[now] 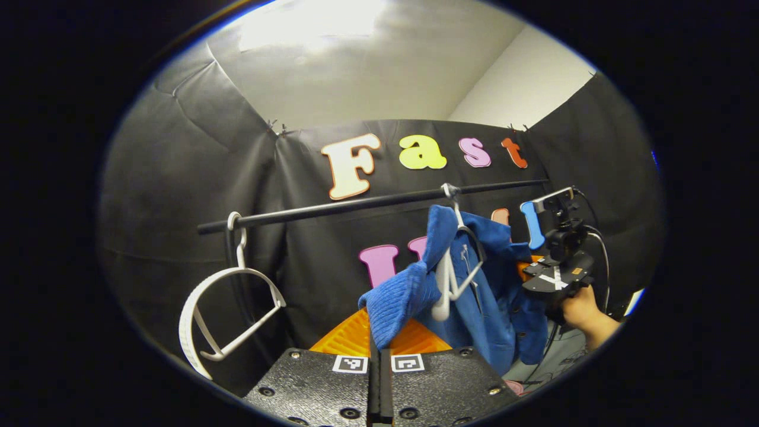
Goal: Grasp the clothes on the hanger with both hands and then place them into the laundry hamper below.
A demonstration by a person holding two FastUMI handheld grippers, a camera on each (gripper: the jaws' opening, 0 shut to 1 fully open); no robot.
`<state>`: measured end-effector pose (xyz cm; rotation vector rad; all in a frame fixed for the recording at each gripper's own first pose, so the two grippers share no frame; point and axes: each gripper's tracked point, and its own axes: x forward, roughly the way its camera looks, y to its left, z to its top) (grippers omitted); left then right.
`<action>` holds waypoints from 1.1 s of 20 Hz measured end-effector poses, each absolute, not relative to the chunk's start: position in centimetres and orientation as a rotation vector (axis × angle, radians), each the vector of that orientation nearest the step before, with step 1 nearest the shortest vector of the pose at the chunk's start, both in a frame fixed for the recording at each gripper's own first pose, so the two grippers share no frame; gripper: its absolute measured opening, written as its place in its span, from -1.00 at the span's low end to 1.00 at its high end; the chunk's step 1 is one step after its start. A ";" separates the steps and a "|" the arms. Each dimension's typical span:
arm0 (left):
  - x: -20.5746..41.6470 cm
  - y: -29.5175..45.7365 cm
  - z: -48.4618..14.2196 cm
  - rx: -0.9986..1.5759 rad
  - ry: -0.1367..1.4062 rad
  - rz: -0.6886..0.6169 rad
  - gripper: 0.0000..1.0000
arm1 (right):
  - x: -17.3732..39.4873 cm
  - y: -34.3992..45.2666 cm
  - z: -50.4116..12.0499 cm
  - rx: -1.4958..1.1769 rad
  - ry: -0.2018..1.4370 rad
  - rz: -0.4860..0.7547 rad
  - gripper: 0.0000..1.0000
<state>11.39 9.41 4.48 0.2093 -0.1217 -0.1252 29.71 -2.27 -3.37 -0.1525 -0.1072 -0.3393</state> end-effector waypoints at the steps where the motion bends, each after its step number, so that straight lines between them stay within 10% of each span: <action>1: 11.9 9.3 4.8 0.211 -0.129 -0.118 -1.00 | 30.0 -2.6 -2.7 -0.150 -0.121 -0.349 -1.00; 22: 20.7 7.7 -1.1 0.044 -0.023 -0.032 -0.99 | 44.1 -1.1 -11.1 -0.036 0.122 -0.182 -0.99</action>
